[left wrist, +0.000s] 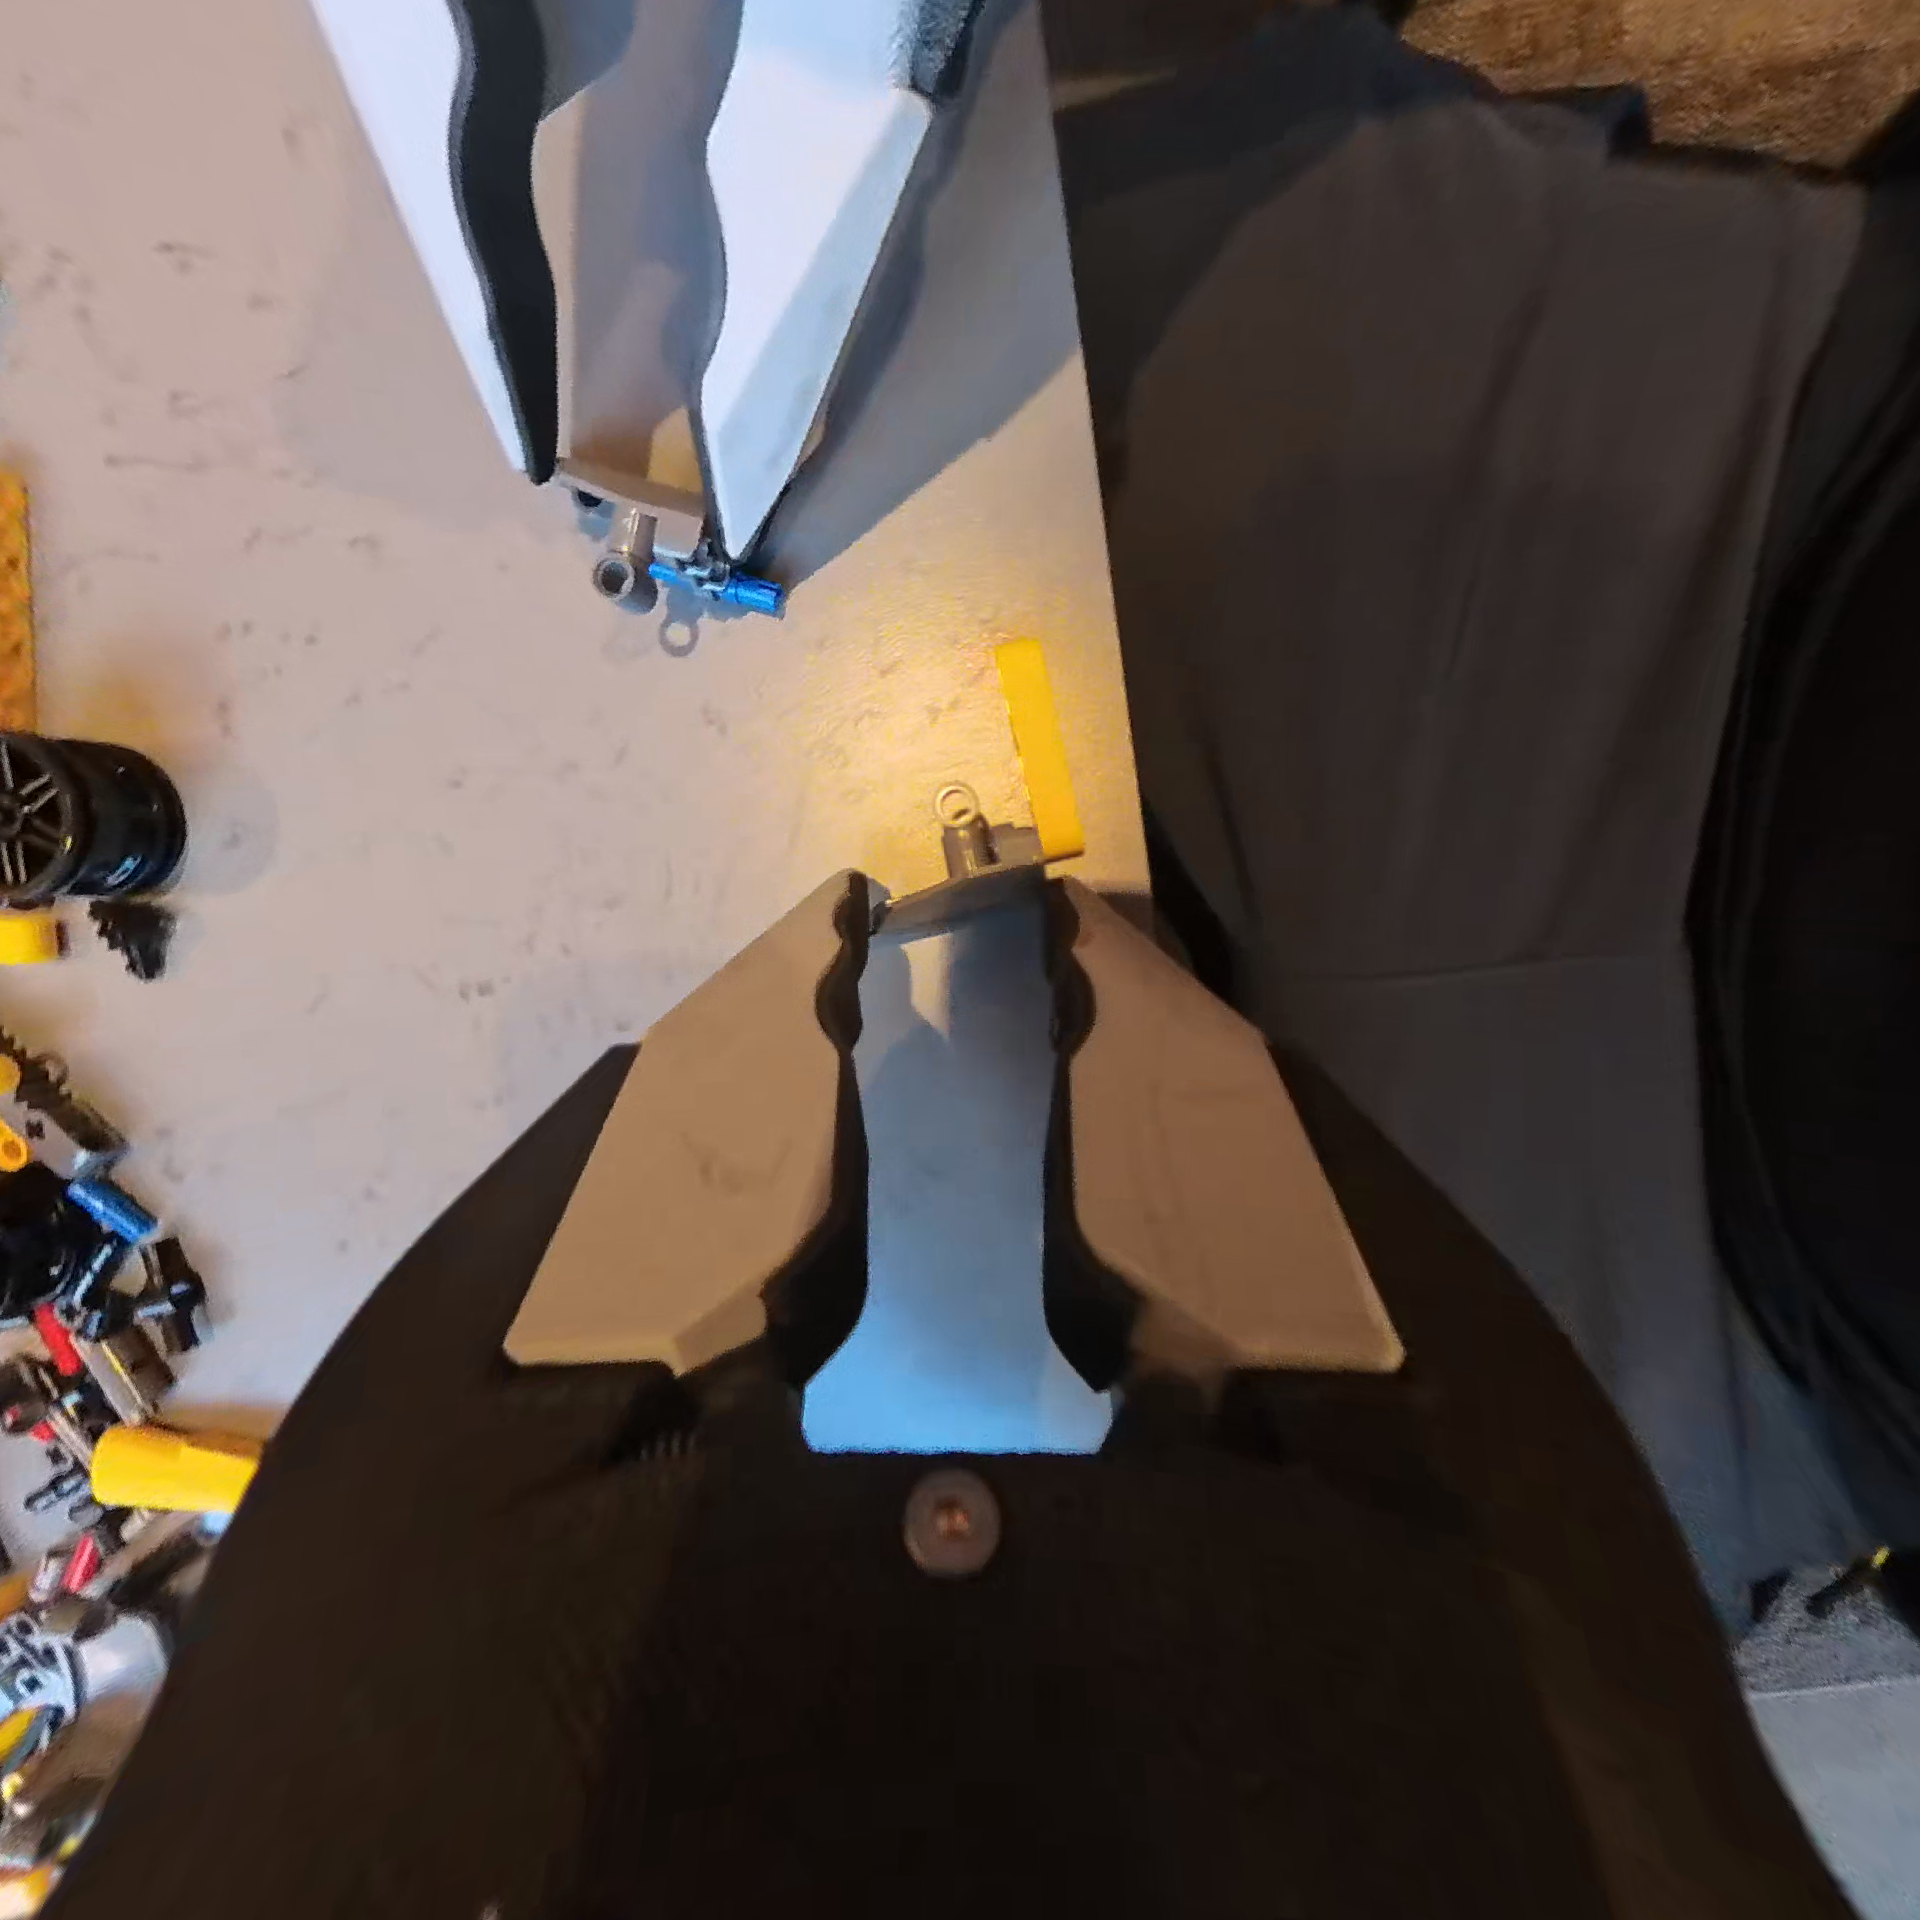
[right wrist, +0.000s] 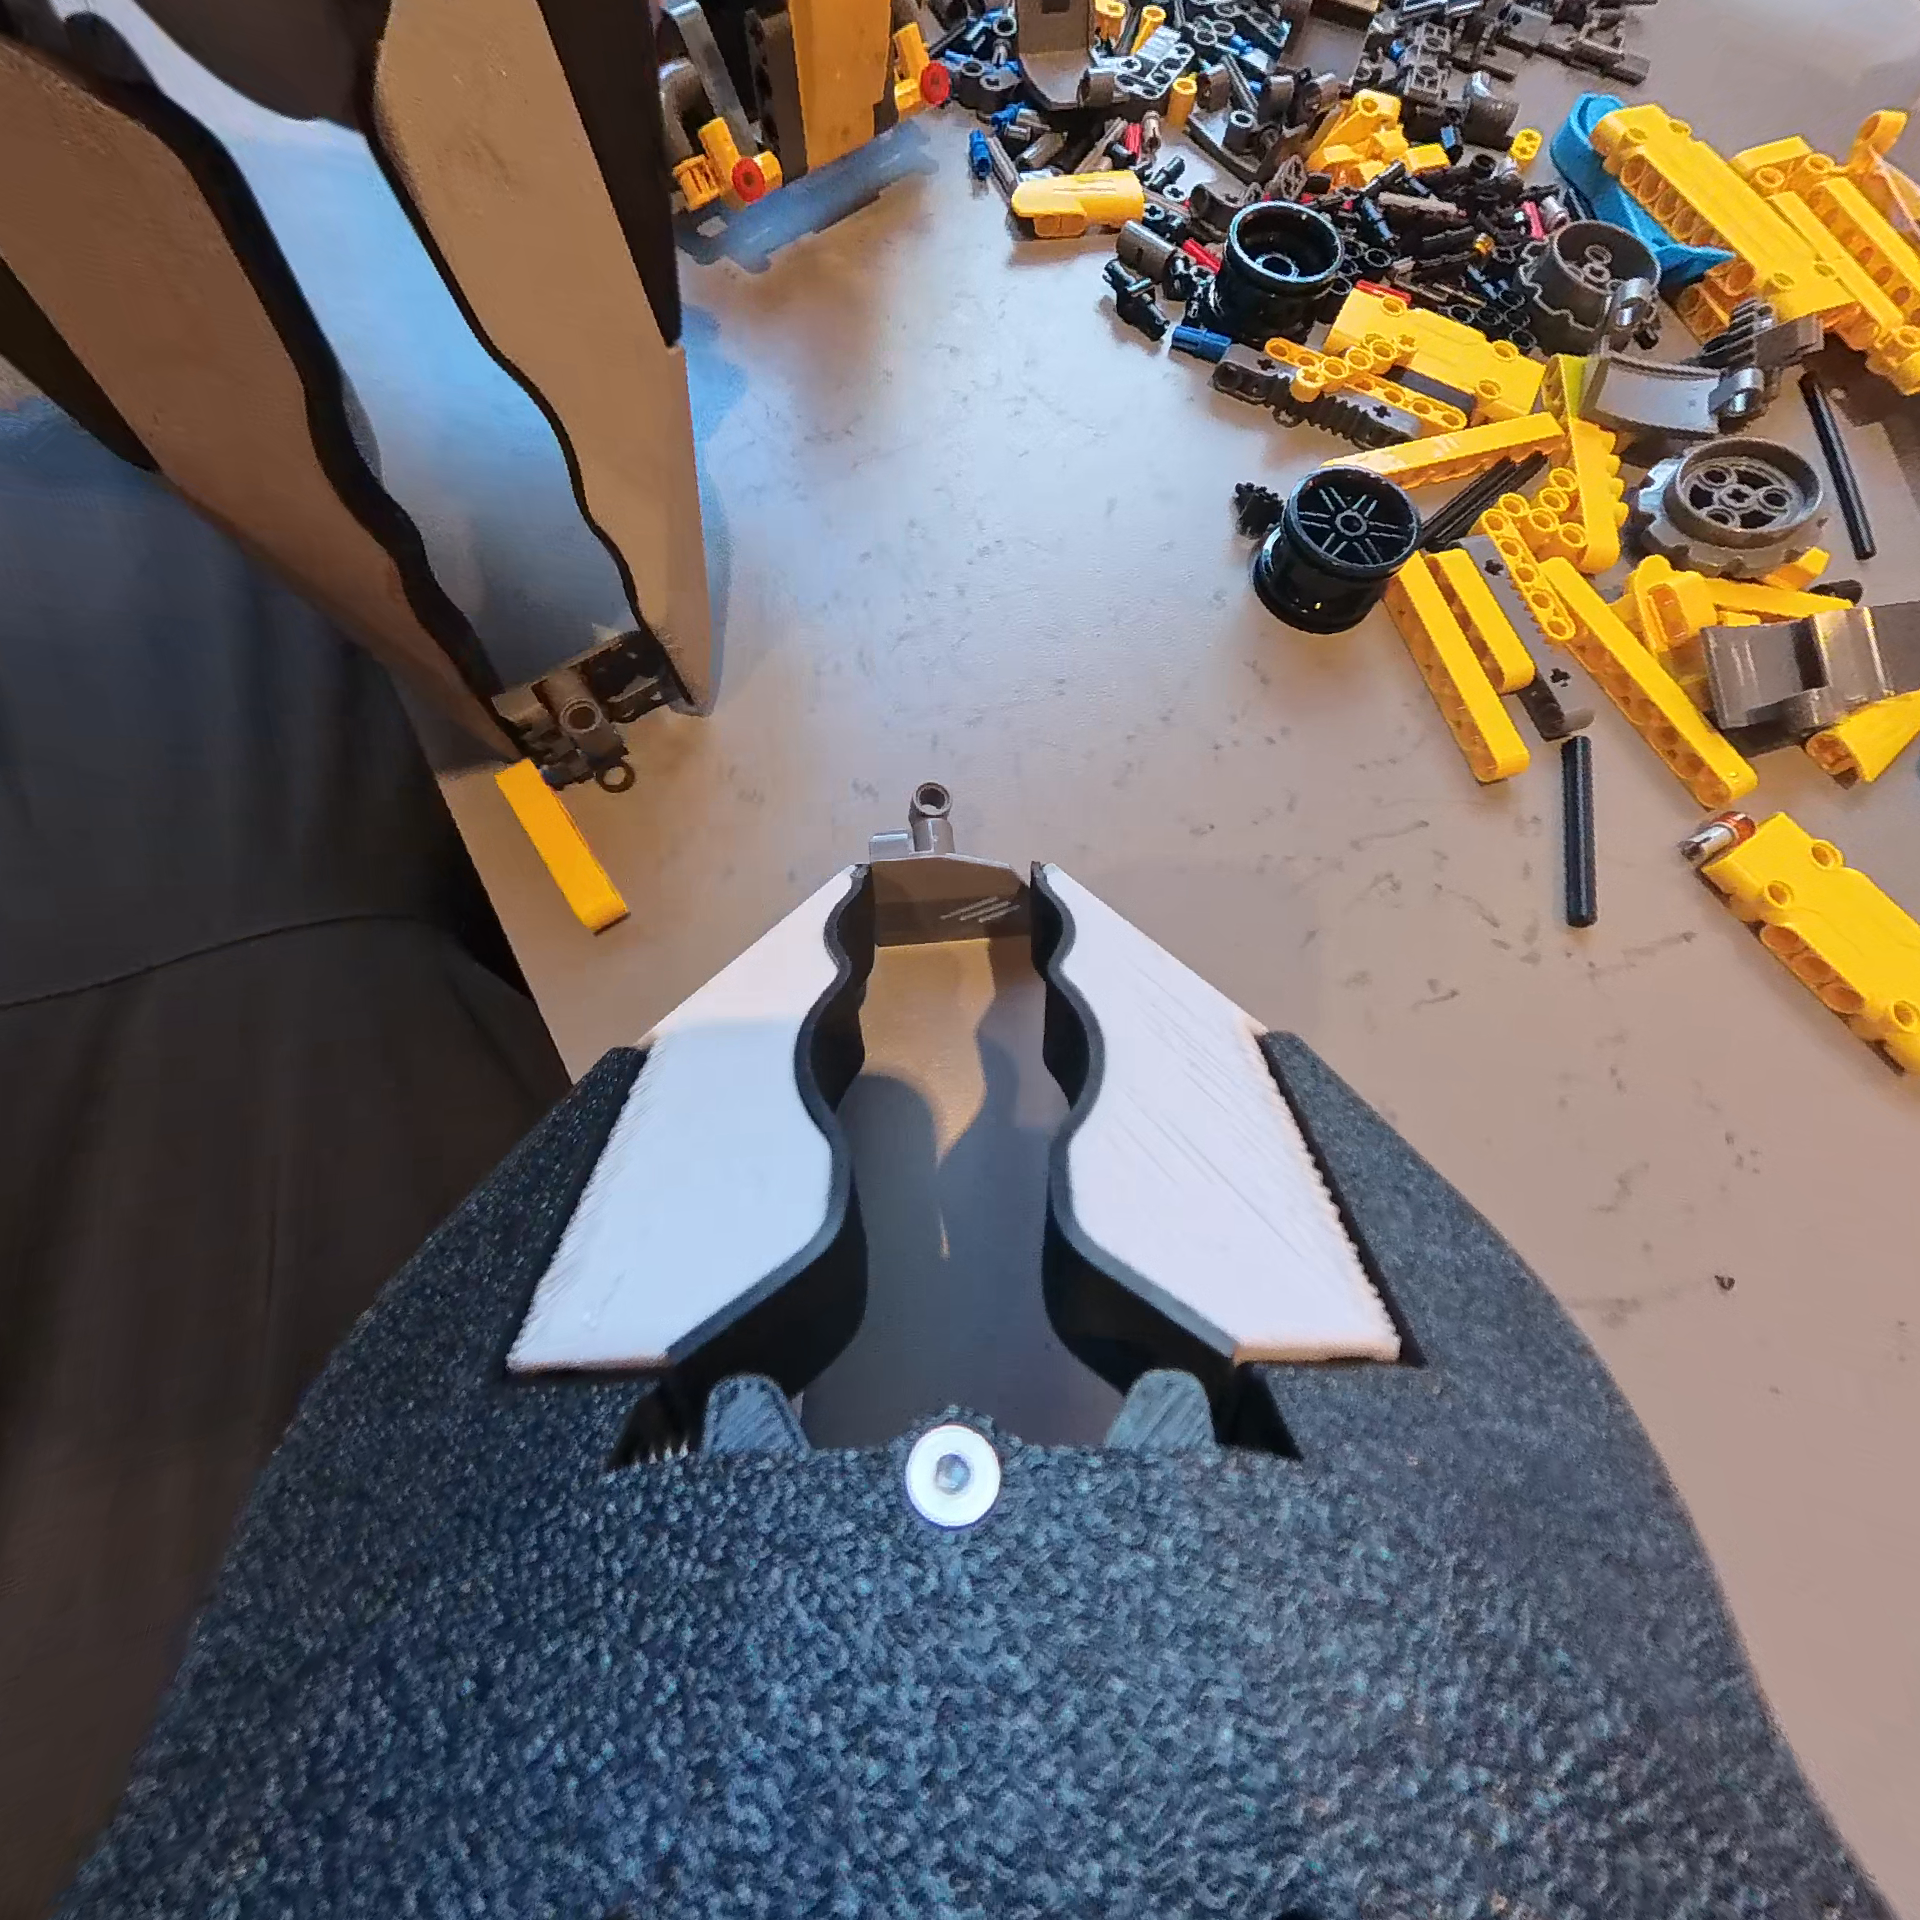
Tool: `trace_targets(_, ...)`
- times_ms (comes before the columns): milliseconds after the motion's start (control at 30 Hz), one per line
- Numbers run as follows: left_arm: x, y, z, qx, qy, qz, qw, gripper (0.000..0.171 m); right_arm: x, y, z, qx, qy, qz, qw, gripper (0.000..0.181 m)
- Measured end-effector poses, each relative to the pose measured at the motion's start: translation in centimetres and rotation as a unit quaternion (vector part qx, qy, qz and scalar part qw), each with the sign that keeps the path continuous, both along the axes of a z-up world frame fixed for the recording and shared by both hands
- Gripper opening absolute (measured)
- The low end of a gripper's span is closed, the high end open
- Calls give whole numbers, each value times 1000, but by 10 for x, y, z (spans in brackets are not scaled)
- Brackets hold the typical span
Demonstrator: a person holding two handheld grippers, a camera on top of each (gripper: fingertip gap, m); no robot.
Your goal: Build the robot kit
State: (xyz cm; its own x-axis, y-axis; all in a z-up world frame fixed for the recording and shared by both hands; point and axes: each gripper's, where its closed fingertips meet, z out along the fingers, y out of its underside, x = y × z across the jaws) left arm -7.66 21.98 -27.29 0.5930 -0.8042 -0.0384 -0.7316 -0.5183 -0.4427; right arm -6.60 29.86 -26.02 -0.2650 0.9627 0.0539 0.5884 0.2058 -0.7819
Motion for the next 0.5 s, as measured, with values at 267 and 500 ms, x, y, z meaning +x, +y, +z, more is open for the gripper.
trace_targets(267,-2,3,0,1,-21,42,999,80,0,-1,0,-4,-1,3,1000,30)
trace_targets(500,-9,4,10,-12,-92,201,975,76,0,-1,0,-6,-1,3,1000,30)
